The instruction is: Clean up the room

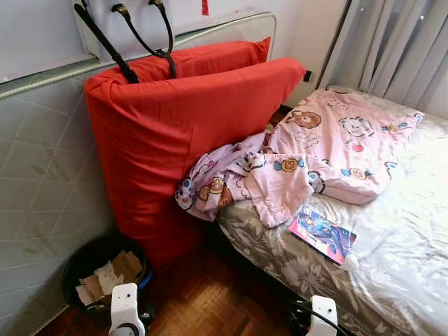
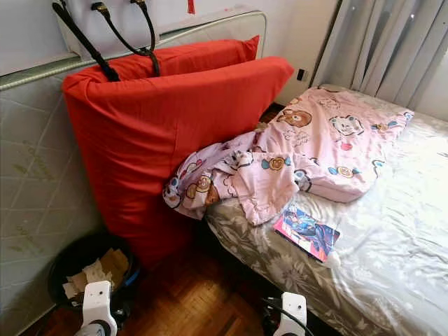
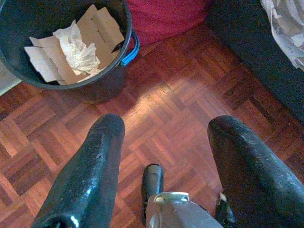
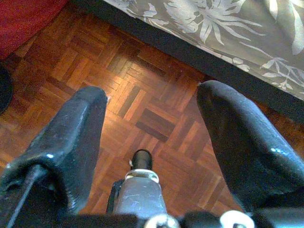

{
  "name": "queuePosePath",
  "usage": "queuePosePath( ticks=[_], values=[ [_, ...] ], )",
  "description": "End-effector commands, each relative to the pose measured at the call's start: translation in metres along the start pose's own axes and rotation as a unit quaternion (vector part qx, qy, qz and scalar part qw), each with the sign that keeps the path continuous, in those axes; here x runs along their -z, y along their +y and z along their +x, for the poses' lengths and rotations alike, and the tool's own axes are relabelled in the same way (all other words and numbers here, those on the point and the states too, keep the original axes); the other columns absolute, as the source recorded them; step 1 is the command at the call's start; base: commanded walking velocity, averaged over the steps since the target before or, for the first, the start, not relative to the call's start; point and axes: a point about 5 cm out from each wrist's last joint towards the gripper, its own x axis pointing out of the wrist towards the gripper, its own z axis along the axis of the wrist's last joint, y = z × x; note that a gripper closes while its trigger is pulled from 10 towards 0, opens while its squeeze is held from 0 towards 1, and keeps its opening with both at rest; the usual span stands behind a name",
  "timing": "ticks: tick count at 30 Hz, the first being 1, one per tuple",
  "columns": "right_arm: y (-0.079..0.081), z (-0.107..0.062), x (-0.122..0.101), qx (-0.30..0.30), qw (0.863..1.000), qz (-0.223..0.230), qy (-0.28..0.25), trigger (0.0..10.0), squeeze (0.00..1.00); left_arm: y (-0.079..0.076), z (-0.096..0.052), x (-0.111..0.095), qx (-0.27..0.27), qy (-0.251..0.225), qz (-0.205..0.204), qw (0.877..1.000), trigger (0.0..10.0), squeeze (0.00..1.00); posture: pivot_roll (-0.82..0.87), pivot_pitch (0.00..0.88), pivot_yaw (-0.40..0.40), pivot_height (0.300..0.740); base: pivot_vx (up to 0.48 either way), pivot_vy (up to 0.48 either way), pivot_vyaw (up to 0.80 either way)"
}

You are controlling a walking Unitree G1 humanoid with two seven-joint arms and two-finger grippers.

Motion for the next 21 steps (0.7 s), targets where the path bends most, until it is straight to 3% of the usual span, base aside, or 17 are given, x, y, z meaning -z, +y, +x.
queuePosePath(
  ticks=[1, 8, 15, 21],
  values=[
    [-0.0003, 0.0003, -0.0011, 0.004, 1.0, -0.004, -0.001, 10.0, 0.0, -0.0015, -0.0007, 0.0045, 0.003, 0.013, 0.013, 1.0, 10.0, 0.0, 0.09, 0.0, -0.075, 0.74, 0.0, 0.0, 0.0],
    [0.0057, 0.0022, -0.0044, 0.003, 1.0, -0.006, -0.002, 10.0, 0.0, -0.0027, -0.0003, 0.0036, 0.006, 0.014, 0.017, 1.0, 10.0, 0.0, 0.09, 0.0, -0.073, 0.74, 0.241, 0.0, 0.0],
    [0.0042, 0.0019, -0.004, 0.012, 1.0, -0.025, -0.002, 10.0, 0.0, -0.0034, -0.0001, 0.0032, 0.006, 0.013, 0.015, 1.0, 10.0, 0.0, 0.1, 0.0, -0.075, 0.74, 0.244, 0.0, -0.79],
    [0.0051, 0.0016, -0.0048, 0.002, 0.999, -0.041, -0.009, 10.0, 0.0, -0.0035, -0.0006, 0.0048, 0.007, 0.015, 0.017, 1.0, 10.0, 0.0, 0.1, 0.0, -0.073, 0.74, 0.254, 0.0, 0.0]
  ],
)
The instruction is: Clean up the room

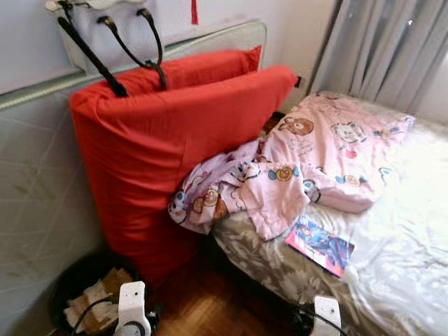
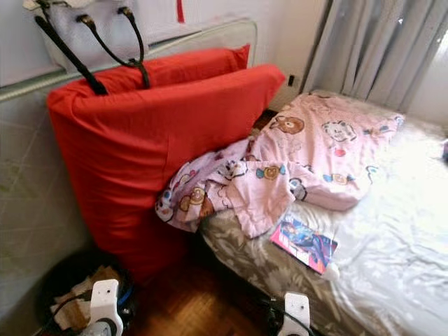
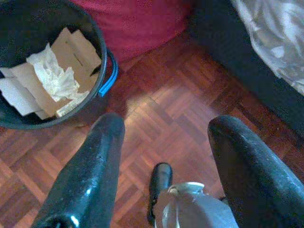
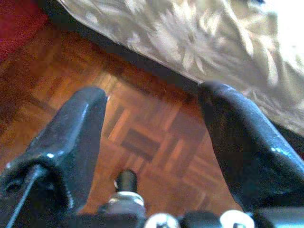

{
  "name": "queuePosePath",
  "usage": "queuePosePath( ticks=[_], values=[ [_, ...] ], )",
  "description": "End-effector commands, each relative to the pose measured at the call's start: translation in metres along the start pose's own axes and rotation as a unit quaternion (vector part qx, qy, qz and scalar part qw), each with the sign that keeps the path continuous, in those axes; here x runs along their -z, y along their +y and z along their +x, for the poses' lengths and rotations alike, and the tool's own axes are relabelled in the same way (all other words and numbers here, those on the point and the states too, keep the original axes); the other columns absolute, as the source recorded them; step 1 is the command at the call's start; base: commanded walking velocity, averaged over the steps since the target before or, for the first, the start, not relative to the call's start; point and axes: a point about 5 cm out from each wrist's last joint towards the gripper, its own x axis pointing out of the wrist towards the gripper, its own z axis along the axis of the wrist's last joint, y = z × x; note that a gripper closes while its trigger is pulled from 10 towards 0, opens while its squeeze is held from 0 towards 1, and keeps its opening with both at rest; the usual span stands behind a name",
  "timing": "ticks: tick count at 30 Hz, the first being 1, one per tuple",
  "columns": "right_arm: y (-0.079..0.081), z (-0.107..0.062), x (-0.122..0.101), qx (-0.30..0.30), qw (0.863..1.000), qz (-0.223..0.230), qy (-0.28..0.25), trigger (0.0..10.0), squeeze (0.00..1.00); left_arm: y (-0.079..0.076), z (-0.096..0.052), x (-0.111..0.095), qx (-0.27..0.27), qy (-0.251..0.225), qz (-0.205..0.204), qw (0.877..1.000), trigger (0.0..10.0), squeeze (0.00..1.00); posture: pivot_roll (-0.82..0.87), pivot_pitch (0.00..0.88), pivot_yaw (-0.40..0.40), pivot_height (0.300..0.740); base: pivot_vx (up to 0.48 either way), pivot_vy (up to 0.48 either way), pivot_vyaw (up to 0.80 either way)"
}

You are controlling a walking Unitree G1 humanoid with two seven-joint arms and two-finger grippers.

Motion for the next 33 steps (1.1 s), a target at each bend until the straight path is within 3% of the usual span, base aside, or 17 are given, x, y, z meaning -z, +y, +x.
queuePosePath(
  ticks=[1, 6, 14, 33],
  values=[
    [-0.004, -0.001, 0.0016, 0.004, 1.0, -0.007, 0.0, 10.0, 0.0, -0.0041, 0.0002, 0.001, 0.004, 0.004, -0.004, 1.0, 10.0, 0.0, 0.1, 0.0, -0.074, 0.74, 0.255, 0.0, 0.0],
    [-0.004, -0.001, 0.0026, 0.006, 1.0, -0.008, 0.005, 10.0, 0.0, -0.0037, 0.0001, 0.0013, 0.004, 0.005, -0.002, 1.0, 10.0, 0.0, 0.1, 0.0, -0.074, 0.74, 0.257, 0.0, 0.0],
    [-0.0033, -0.0006, 0.0025, 0.005, 1.0, -0.012, 0.009, 10.0, 0.0, -0.0038, 0.0009, -0.001, 0.005, 0.003, -0.001, 1.0, 10.0, 0.0, 0.1, 0.0, -0.075, 0.74, 0.257, 0.0, -0.73],
    [-0.0013, -0.0001, -0.0002, 0.004, 1.0, -0.003, -0.001, 10.0, 0.0, -0.0004, 0.0014, -0.0034, 0.006, 0.003, 0.005, 1.0, 10.0, 0.0, 0.1, 0.0, -0.063, 0.74, 0.267, 0.0, 0.0]
  ],
)
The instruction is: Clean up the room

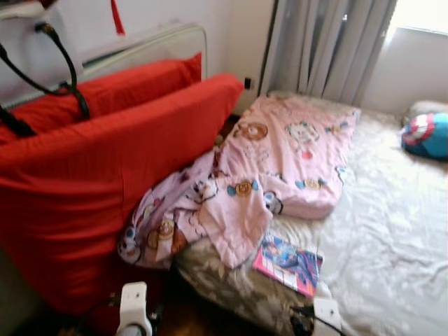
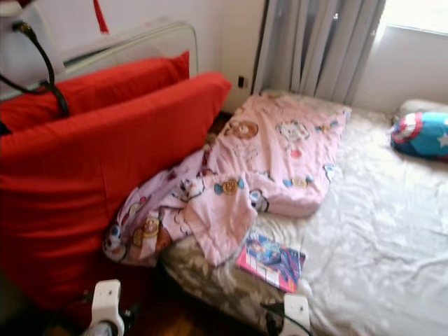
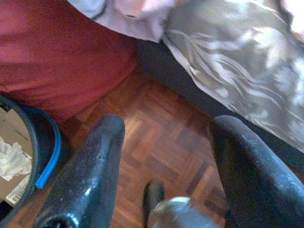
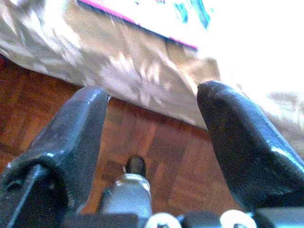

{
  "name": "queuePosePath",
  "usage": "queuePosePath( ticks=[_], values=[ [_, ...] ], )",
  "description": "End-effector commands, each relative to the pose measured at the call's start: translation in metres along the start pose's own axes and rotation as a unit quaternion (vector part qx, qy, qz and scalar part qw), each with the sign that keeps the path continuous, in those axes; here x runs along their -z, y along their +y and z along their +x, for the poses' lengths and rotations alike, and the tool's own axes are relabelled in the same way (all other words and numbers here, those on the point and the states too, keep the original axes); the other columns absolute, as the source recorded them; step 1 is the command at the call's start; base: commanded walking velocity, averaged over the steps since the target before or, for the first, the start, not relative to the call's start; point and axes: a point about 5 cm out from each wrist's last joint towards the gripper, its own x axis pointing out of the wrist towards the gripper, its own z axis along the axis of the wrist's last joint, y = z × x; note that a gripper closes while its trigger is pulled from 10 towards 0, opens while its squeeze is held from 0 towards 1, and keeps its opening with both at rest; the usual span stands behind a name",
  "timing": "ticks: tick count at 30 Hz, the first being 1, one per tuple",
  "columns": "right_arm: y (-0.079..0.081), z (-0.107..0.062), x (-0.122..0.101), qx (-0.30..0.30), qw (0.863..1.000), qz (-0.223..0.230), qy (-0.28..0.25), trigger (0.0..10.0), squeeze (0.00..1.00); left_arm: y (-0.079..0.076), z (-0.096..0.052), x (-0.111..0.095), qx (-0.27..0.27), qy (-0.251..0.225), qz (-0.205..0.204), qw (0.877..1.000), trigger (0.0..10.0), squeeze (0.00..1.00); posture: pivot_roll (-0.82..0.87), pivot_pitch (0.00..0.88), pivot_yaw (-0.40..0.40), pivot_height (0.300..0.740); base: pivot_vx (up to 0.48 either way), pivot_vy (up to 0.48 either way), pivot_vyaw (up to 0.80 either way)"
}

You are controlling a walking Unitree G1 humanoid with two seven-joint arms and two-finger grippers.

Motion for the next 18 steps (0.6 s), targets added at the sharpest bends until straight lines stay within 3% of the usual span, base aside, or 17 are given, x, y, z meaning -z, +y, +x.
queuePosePath(
  ticks=[1, 4, 11, 18],
  values=[
    [0.0079, 0.0016, -0.0045, -0.008, 1.0, 0.006, -0.008, 10.0, 0.0, 0.0077, -0.0009, 0.0019, -0.009, 0.007, 0.003, 1.0, 10.0, 0.0, 0.1, 0.0, -0.063, 0.74, 0.277, 0.0, 0.0],
    [0.0077, 0.0016, -0.004, -0.005, 1.0, 0.008, -0.005, 10.0, 0.0, 0.0076, -0.0008, 0.0014, -0.008, 0.006, 0.004, 1.0, 10.0, 0.0, 0.1, 0.0, -0.063, 0.74, 0.275, 0.0, 0.0],
    [0.007, 0.0017, -0.0041, -0.005, 1.0, 0.006, -0.004, 10.0, 0.0, 0.0071, -0.0006, 0.0014, -0.008, 0.008, 0.005, 1.0, 10.0, 0.0, 0.1, 0.0, -0.065, 0.74, 0.079, 0.0, -0.68],
    [0.0071, 0.0018, -0.0049, -0.006, 1.0, 0.007, -0.007, 10.0, 0.0, 0.007, -0.0006, 0.0019, -0.007, 0.011, 0.004, 1.0, 10.0, 0.0, 0.11, 0.0, -0.067, 0.74, 0.0, 0.0, 0.0]
  ],
)
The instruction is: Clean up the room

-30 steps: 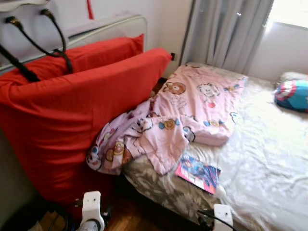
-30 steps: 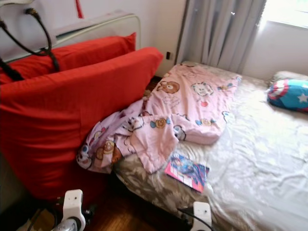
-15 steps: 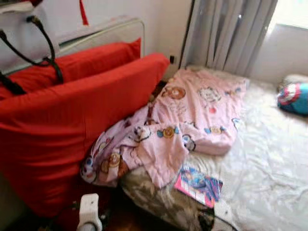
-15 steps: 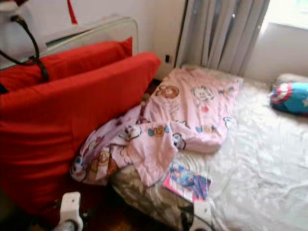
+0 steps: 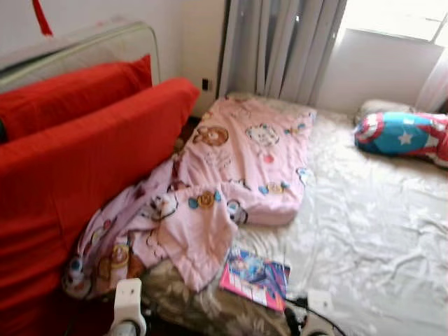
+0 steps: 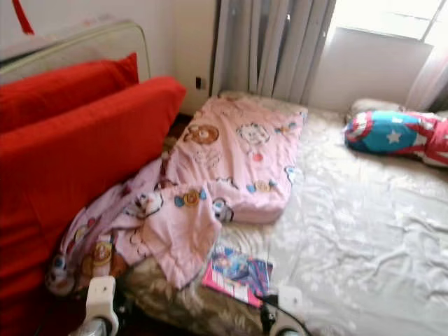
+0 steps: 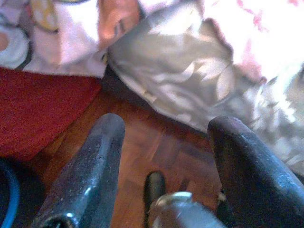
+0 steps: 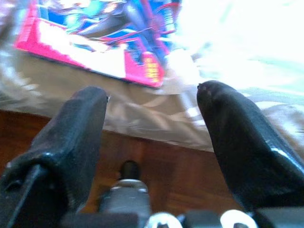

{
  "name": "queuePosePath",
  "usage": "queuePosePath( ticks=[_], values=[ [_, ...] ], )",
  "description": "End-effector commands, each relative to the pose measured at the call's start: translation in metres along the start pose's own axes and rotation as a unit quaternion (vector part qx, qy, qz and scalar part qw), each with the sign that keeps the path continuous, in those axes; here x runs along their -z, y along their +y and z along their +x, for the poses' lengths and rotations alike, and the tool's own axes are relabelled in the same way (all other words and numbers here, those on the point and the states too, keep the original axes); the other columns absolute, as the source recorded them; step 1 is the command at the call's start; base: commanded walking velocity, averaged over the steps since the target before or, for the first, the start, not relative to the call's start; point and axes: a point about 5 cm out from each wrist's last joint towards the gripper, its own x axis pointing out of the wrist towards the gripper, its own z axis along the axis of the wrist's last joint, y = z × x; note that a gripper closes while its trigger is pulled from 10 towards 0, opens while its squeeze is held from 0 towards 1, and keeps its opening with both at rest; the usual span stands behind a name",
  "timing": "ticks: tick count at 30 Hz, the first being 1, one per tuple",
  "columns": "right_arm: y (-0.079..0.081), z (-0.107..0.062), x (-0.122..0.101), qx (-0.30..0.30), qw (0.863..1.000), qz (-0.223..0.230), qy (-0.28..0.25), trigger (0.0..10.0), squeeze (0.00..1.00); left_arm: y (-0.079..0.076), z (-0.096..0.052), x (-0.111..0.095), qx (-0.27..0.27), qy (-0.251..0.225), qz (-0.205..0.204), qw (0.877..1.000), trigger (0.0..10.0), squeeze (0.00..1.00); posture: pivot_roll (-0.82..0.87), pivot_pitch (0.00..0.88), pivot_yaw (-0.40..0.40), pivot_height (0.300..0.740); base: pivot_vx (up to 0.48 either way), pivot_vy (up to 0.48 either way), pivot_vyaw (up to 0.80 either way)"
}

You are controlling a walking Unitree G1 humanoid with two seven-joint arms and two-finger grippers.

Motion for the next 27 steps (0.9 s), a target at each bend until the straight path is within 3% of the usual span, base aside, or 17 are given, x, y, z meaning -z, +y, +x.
queuePosePath(
  ticks=[1, 6, 13, 18, 27],
  values=[
    [-0.006, -0.001, 0.003, 0.009, 1.0, 0.002, 0.004, 10.0, 0.0, 0.0, -0.001, 0.005, -0.001, 0.01, -0.001, 1.0, 10.0, 0.0, 0.11, 0.0, -0.066, 0.74, 0.0, 0.0, 0.0],
    [-0.006, -0.001, 0.003, 0.004, 1.0, 0.003, 0.001, 10.0, 0.0, 0.0, -0.001, 0.004, -0.001, 0.006, -0.003, 1.0, 10.0, 0.0, 0.1, 0.0, -0.065, 0.74, 0.0, 0.0, 0.0],
    [-0.004, -0.002, 0.002, -0.004, 1.0, 0.015, -0.014, 10.0, 0.0, -0.001, -0.003, -0.003, 0.008, -0.045, -0.023, 0.999, 10.0, 0.0, 0.1, 0.0, -0.059, 0.74, 0.0, 0.0, 0.0],
    [0.001, -0.005, 0.002, -0.008, 0.997, 0.053, -0.047, 10.0, 0.0, 0.002, -0.005, -0.007, 0.027, -0.082, -0.015, 0.996, 10.0, 0.0, 0.07, 0.0, -0.013, 0.74, 0.0, 0.0, 0.0],
    [0.003, -0.011, 0.012, -0.002, 0.995, 0.071, -0.063, 10.0, 0.0, 0.006, -0.01, 0.002, 0.04, -0.085, 0.006, 0.996, 10.0, 0.0, 0.03, 0.0, 0.023, 0.74, 0.0, 0.0, 0.0]
  ],
)
